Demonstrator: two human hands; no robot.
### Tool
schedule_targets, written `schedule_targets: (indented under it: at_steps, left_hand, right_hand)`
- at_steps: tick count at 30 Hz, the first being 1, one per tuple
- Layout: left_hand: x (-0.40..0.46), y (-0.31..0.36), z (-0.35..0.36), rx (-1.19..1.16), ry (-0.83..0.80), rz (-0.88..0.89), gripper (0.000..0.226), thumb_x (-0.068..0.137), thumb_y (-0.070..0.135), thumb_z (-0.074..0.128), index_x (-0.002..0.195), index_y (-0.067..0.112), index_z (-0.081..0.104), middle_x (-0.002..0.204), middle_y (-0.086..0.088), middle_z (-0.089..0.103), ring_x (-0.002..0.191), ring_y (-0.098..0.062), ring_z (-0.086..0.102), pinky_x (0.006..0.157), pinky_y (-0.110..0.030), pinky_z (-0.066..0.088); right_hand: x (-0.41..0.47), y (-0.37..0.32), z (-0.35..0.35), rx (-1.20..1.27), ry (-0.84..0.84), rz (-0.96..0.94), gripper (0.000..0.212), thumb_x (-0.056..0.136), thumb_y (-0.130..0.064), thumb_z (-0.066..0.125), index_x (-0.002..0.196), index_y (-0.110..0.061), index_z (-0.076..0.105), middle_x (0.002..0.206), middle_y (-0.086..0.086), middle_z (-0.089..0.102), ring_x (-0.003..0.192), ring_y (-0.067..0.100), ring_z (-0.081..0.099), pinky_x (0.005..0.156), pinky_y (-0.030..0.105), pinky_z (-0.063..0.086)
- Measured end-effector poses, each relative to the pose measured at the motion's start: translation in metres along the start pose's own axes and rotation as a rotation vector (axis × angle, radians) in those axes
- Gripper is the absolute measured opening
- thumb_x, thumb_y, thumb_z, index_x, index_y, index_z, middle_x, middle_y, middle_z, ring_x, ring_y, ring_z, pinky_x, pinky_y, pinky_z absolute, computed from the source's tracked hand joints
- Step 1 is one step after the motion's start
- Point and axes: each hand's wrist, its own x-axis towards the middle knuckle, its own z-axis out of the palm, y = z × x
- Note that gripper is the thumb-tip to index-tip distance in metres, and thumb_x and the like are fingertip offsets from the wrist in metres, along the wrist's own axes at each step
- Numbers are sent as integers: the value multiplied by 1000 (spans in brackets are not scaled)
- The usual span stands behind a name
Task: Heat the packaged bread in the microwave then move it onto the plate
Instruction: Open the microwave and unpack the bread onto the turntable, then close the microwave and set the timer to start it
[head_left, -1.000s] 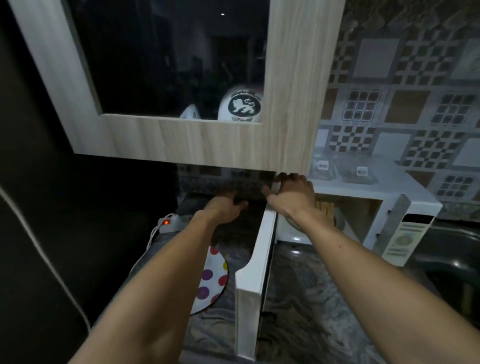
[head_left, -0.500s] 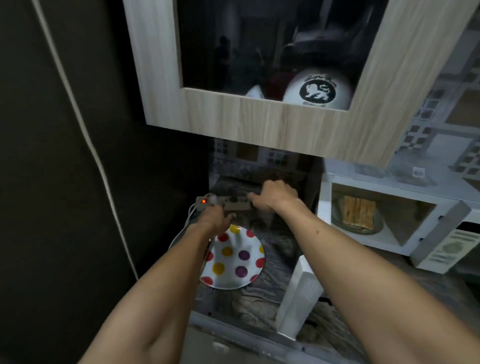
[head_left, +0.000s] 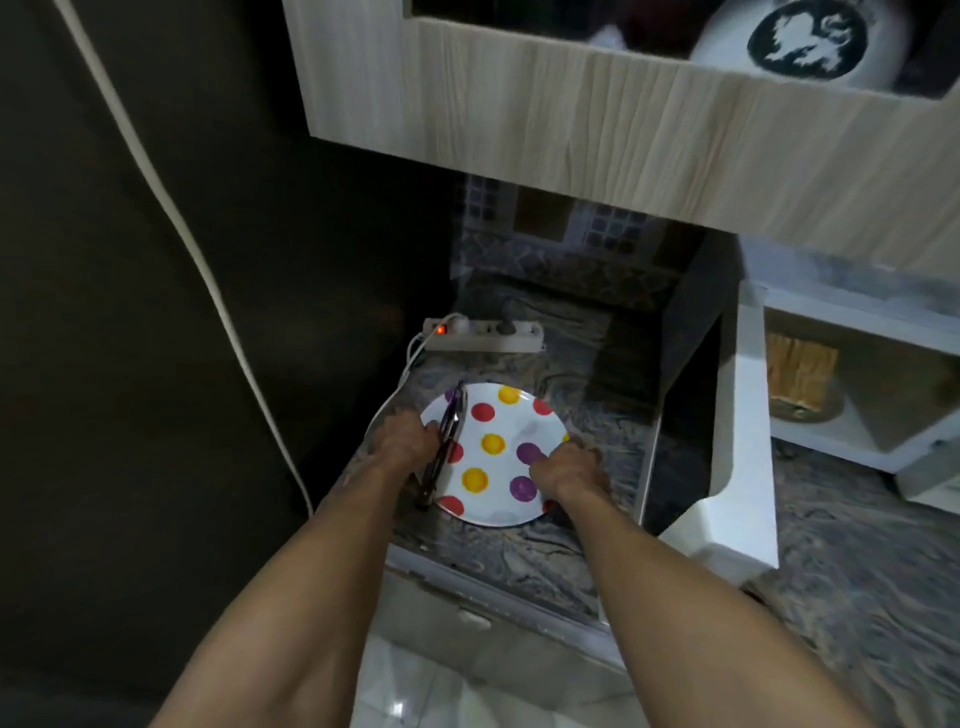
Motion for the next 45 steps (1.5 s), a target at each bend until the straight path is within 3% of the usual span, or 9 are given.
schedule_targets:
  at_steps: [8,14,17,22,25,28,32,38,45]
  left_hand:
    - [13,13,13,-2,22,-65,42,98,24,52,131,-2,50,138,-24,52,127,-38,51,101,-38,43]
    - [8,19,14,119,103,-8,37,94,17,53,127,0,55,132,-22,56,122,-37,53,100,-39,44]
    - [9,45,15,163,234,309,51,93,18,53,141,5,42,137,-23,48,126,-39,45,107,-45,38]
    - [-14,156,8,158,229,1132,86,79,13,56,156,16,16,157,-16,29,132,-36,43,106,-45,41]
    - [-55,226,1,233,221,1443,92,79,8,57,158,19,11,165,-7,12,148,-27,23,120,-45,23]
    - [-84,271,6,353,191,1634,83,81,9,51,157,20,18,164,-5,17,151,-25,16,123,-44,11]
    - [-91,295,8,406,92,1667,66,86,1,48,150,17,40,157,-3,36,148,-21,27,123,-40,14]
    - [-90,330,11,496,-21,1715,74,87,-8,45,154,18,28,159,-3,31,148,-21,27,122,-30,18]
    - [-108,359,33,501,35,1584,76,89,-7,52,155,20,25,162,-3,24,147,-21,27,121,-33,22]
  right_hand:
    - [31,13,15,61,38,50,53,93,-27,59,138,-1,47,141,22,49,126,39,53,96,38,49]
    - [36,18,15,63,50,76,57,92,-36,54,138,-4,45,141,20,47,126,40,51,101,43,47]
    - [33,20,8,56,73,78,57,91,-39,51,137,-5,45,140,20,49,125,40,52,102,45,47]
    - [23,39,-9,-51,157,6,58,87,-46,56,131,-8,58,133,16,56,122,37,56,100,43,49]
    - [20,53,-22,-198,225,-92,61,97,-38,50,147,-4,41,148,20,44,135,35,44,108,38,40]
    - [13,67,-41,-358,295,-144,54,102,-24,35,150,0,31,151,24,36,137,38,38,111,42,36]
    - [9,81,-65,-429,330,-217,55,100,-25,39,150,-3,33,156,21,28,141,38,30,111,43,36]
    - [5,119,-93,-390,506,-332,45,92,-25,49,134,-8,52,130,16,50,117,35,46,92,41,40]
    - [-22,167,-134,-544,674,-379,51,68,-15,74,114,5,66,126,26,58,118,43,53,107,46,40]
